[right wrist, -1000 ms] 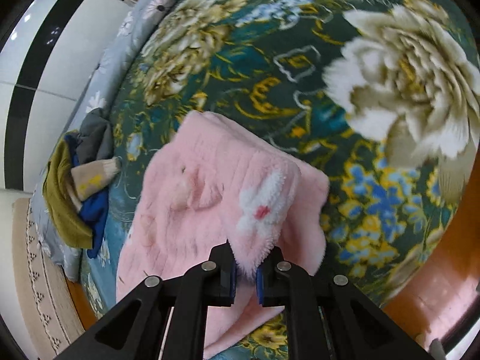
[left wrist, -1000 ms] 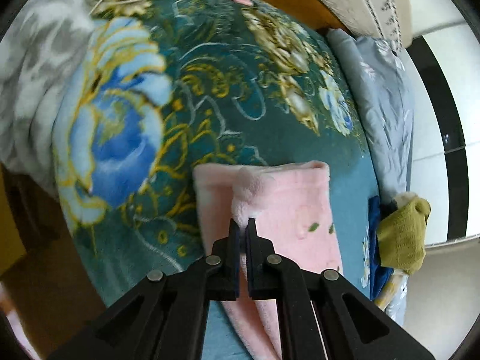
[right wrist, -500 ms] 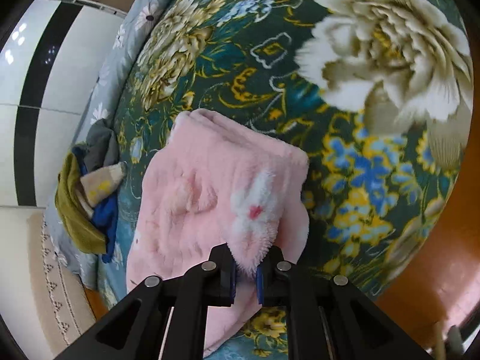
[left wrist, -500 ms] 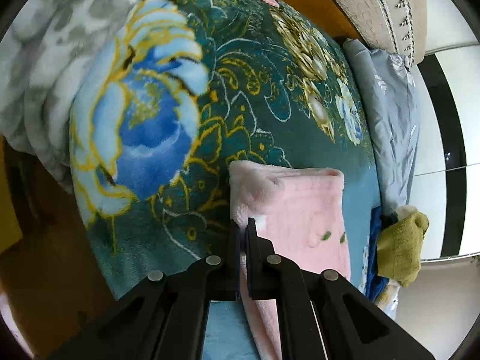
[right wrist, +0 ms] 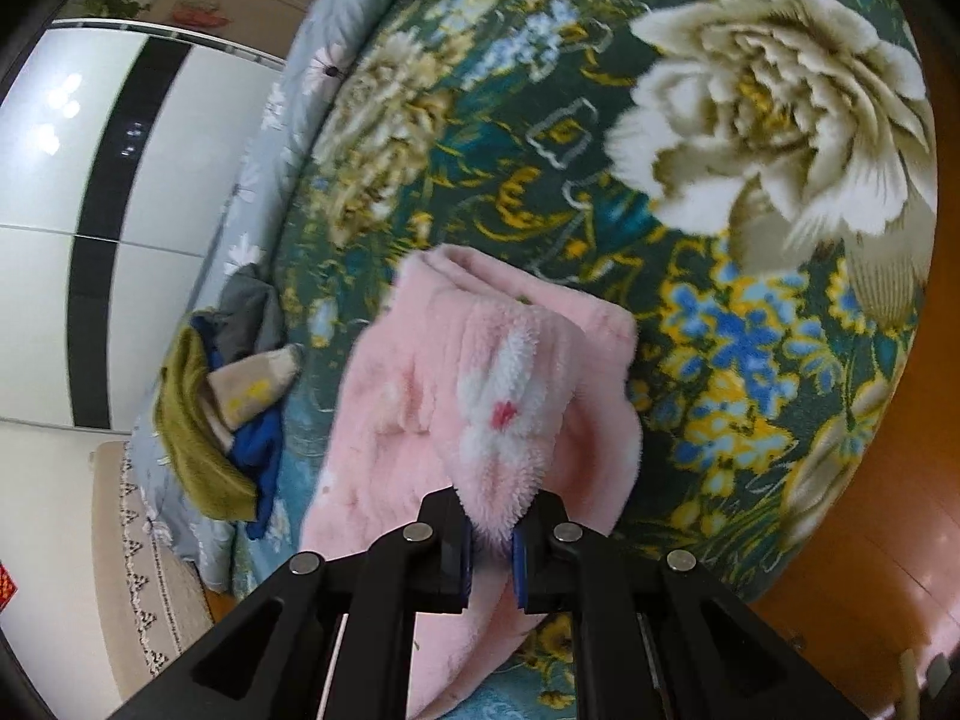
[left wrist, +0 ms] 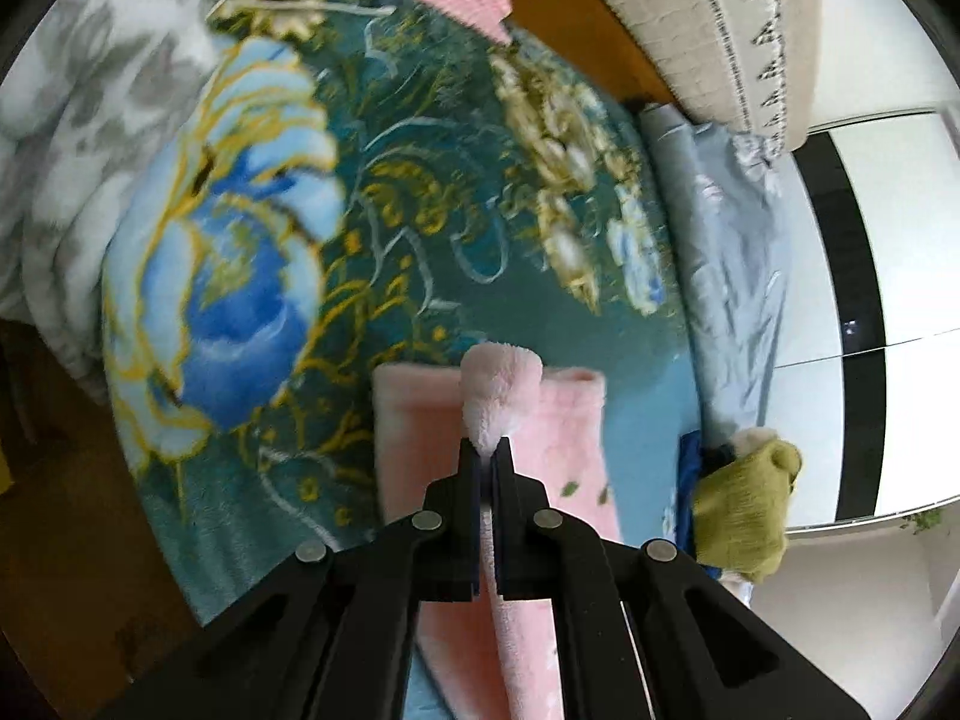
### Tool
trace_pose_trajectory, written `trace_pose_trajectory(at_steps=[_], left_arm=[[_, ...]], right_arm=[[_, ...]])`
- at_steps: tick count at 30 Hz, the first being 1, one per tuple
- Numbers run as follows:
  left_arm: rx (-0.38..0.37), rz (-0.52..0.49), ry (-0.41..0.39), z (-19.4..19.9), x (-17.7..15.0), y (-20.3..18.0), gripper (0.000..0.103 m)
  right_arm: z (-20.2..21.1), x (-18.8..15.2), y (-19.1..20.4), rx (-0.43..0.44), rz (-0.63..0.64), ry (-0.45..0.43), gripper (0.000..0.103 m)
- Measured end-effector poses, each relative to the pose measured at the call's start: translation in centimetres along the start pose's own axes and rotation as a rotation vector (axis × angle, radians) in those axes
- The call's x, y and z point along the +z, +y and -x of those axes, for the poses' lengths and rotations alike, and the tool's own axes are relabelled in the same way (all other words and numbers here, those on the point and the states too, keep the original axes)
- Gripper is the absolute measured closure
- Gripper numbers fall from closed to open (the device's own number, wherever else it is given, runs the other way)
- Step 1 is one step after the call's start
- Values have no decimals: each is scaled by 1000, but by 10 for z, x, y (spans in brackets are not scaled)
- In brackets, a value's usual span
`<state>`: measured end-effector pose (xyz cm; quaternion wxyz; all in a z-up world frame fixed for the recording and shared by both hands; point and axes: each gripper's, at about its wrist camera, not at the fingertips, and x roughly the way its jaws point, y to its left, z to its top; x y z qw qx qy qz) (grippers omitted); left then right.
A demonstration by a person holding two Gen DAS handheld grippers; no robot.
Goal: Fold clothes
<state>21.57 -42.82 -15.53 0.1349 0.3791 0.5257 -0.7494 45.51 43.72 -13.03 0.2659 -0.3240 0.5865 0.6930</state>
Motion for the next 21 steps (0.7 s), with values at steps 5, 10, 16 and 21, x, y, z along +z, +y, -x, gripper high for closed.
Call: trace_pose_trajectory(at_steps=[5,10,16,21], left_arm=[[112,45,46,-30,-4,28,101],[59,78,45,-29,-2,33,101],[-69,-47,17,-12,11,-12,101],[6,-84,22,-24,10,-6,101]], right_arm=[[-26,-6,-28,-71,-50,36,93],[-34,-5,-30,-67,-56,33,93],[-14,4,1,52,17,-24,93],[-22,0,-1,-23,71,5,93]])
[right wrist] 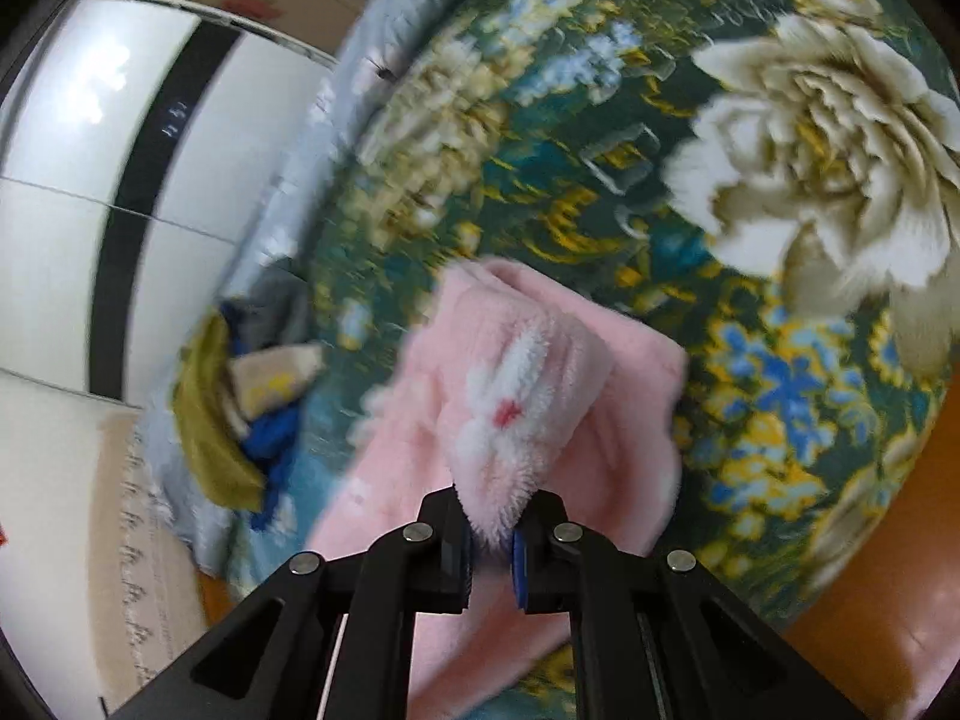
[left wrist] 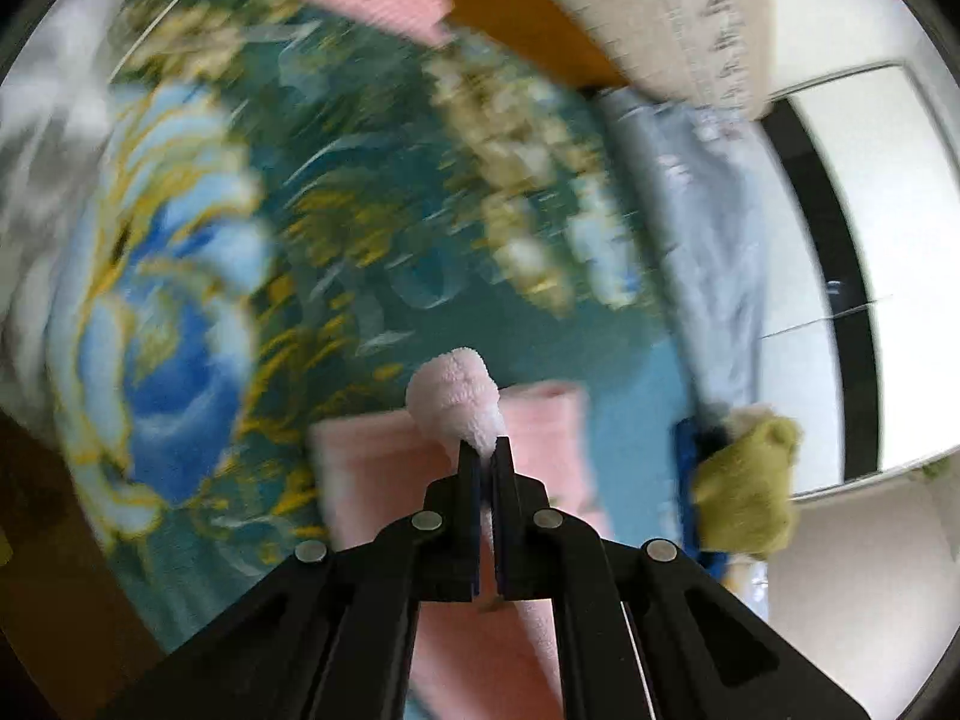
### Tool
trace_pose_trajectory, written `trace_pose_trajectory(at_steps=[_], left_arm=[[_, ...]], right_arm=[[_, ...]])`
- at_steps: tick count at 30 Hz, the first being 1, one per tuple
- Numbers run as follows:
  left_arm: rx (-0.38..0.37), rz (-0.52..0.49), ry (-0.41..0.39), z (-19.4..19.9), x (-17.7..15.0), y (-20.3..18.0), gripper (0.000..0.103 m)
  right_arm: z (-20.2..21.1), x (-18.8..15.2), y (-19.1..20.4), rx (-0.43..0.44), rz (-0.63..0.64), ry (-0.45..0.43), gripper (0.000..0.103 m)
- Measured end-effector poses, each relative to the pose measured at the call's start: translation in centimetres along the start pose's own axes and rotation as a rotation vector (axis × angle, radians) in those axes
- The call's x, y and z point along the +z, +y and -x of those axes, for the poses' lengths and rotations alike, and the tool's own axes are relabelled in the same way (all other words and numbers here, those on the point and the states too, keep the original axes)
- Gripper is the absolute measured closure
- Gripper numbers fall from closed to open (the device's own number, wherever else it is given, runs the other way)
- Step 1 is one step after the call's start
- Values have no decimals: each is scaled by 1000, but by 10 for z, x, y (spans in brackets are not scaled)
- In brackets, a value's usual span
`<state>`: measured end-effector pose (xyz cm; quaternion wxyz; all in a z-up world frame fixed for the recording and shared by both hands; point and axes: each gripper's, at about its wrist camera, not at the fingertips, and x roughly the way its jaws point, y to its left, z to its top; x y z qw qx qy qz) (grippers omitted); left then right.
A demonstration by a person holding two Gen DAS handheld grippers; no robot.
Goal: Fold clothes
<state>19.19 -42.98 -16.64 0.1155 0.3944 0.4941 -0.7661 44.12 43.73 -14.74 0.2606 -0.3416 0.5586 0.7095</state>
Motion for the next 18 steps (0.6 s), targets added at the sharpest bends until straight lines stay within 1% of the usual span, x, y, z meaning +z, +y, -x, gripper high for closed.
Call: trace_pose_trajectory(at_steps=[1,3,4,6,7,8,9,10,11,12,13,15,17,18], left_arm=[[30,22,14,-5,-2,11,101],[89,66,43,-15,-6,33,101],[76,86,46,-16,-9,40,100],[57,106,47,-14,-9,41,100],[51,113,51,-13,-8,40,100],[60,104,57,-11,-7,38,100],[69,95,63,-9,-6,37,98],[82,78,69,-7,-6,35,94],[100,65,72,-7,-6,33,83],[121,50,78,-7,-7,32,76],[142,36,84,-7,-7,31,73],[147,18,84,-8,-9,29,73],[168,12,89,-11,-10,27,72],[162,22,89,-12,-10,26,72]], right_arm=[[-6,-2,-7,-31,-13,21,93],[-14,-7,-18,-52,-39,40,93],[-17,-10,-24,-61,-51,49,93],[-18,-11,-26,-66,-60,53,89],[-18,-11,-25,-67,-61,58,89],[-17,-10,-24,-69,-55,61,87],[-16,-9,-22,-71,-48,63,82],[-12,-9,-20,-73,-40,58,76],[-8,-8,-19,-75,-31,52,60],[-4,-7,-17,-78,-23,45,50],[0,-7,-17,-87,-17,35,50],[5,-7,-22,-104,-23,25,49],[2,-8,-30,-115,-43,34,47],[-1,-9,-32,-107,-58,37,47]])
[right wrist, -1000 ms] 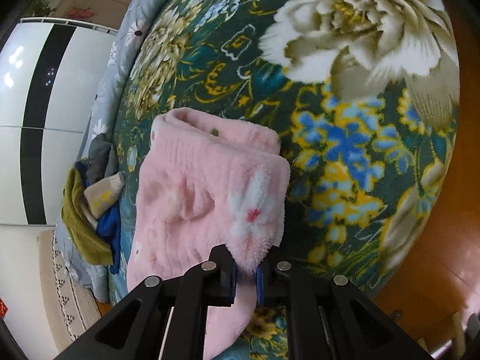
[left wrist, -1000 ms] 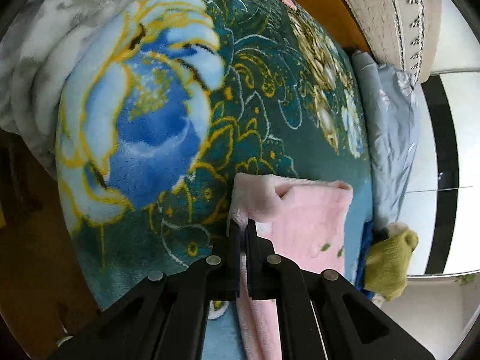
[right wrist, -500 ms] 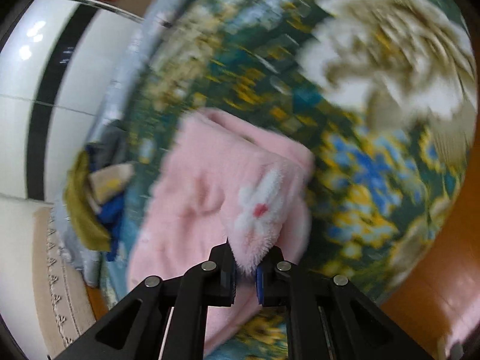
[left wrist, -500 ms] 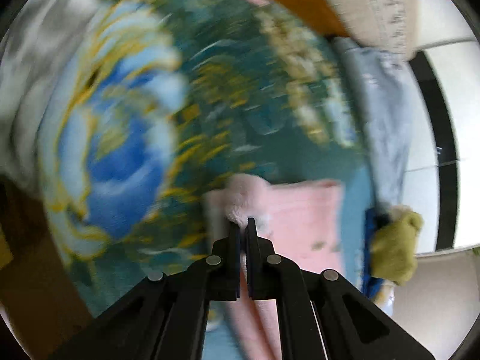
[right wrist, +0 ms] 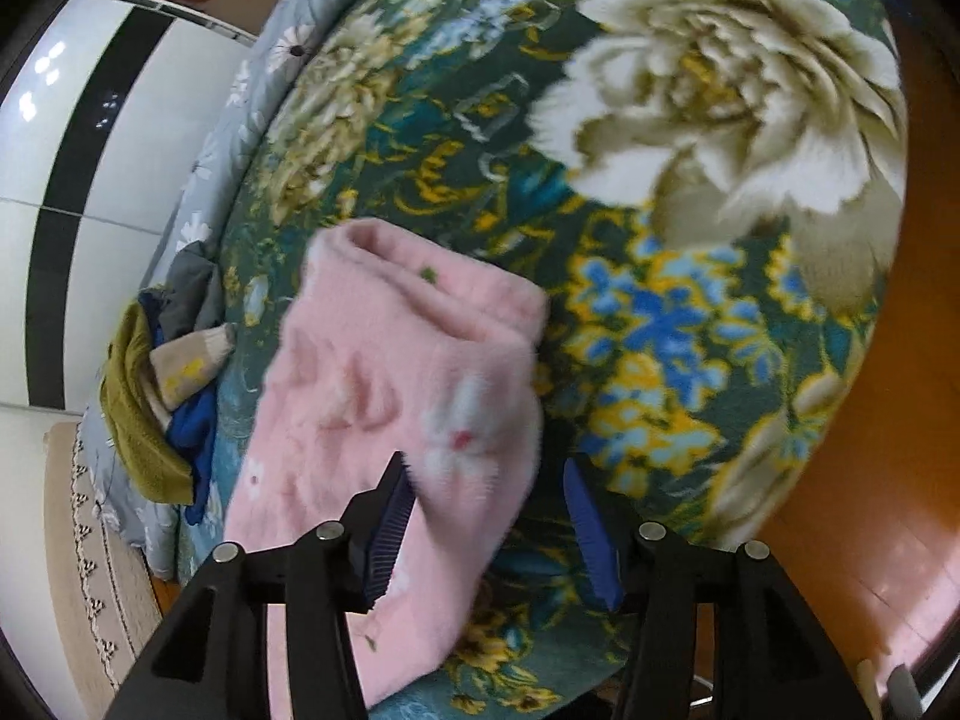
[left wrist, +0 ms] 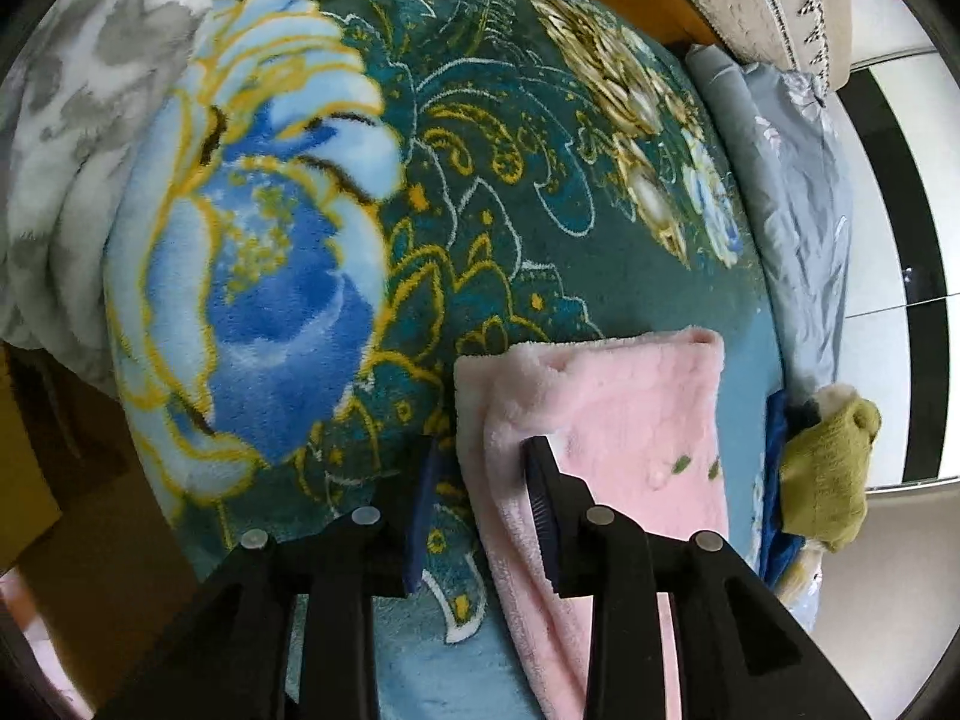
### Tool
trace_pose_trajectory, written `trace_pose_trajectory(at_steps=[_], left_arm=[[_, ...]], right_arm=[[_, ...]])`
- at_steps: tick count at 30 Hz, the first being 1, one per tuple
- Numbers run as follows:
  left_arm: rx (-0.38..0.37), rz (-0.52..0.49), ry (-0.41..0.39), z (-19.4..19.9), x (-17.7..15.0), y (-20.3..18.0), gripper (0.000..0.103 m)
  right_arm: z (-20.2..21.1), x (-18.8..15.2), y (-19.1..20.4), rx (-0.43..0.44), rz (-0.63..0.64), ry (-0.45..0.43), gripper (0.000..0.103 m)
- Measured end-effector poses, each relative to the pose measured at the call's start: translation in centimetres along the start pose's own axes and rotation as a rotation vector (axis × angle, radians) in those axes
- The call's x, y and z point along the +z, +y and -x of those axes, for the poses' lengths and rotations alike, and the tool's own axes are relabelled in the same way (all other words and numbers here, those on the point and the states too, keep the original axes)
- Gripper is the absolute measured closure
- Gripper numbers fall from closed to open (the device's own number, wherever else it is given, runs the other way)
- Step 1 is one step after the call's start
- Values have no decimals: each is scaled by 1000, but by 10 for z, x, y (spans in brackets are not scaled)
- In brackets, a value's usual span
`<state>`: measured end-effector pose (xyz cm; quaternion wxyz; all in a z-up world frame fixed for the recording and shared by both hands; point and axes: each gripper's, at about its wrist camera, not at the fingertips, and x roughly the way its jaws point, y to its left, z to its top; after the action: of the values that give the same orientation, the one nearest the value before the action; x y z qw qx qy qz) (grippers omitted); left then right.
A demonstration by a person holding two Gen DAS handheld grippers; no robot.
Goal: Fold clothes
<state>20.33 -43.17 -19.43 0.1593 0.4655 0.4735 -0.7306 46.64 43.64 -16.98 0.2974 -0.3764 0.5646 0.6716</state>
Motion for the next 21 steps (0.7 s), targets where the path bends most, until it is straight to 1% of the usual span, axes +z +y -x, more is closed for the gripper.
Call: trace_pose_trajectory(at_steps=[2,3,5,9,10,11,12,15,16,17,18,19,21], left_arm=[[-13,18,1,-2,0,-2,63],[-25,26,4,-3,0,-2,61],[-50,47,9,-6,1,-1,60],[-96,100,4,-11,2,4,61],[-122,129,-1,-12,2,6,61],[-135,146,-2,-12,2,9,62],[-146,161,-5,-13,2,10,62],[-148,172,-8,-14,2,8,63],[-143,167,-7,-15,2,5,67],[-132,166,-4,-16,2,3,76],[-124,167,1,-18,3,2,80],[-102,170,3,-18,3,1,90],[-72,175,-3,-17,5,-6,94]], right_arm=[[-8,-2,-4,25,-30,7,45],[-13,-3,-6,34,-44,13,45],[-24,-5,-11,43,-72,25,45],[-31,-7,-17,66,-138,-17,43],[-31,-6,-18,75,-149,-30,43],[-29,-6,-18,93,-158,-43,45],[-28,-6,-18,113,-167,-57,53],[-29,-4,-14,150,-186,-79,65],[-31,-4,-14,155,-203,-79,68],[-34,-3,-14,161,-222,-78,75],[-37,-3,-14,166,-242,-78,80],[-38,-2,-12,158,-257,-77,83],[-36,3,0,150,-259,-72,88]])
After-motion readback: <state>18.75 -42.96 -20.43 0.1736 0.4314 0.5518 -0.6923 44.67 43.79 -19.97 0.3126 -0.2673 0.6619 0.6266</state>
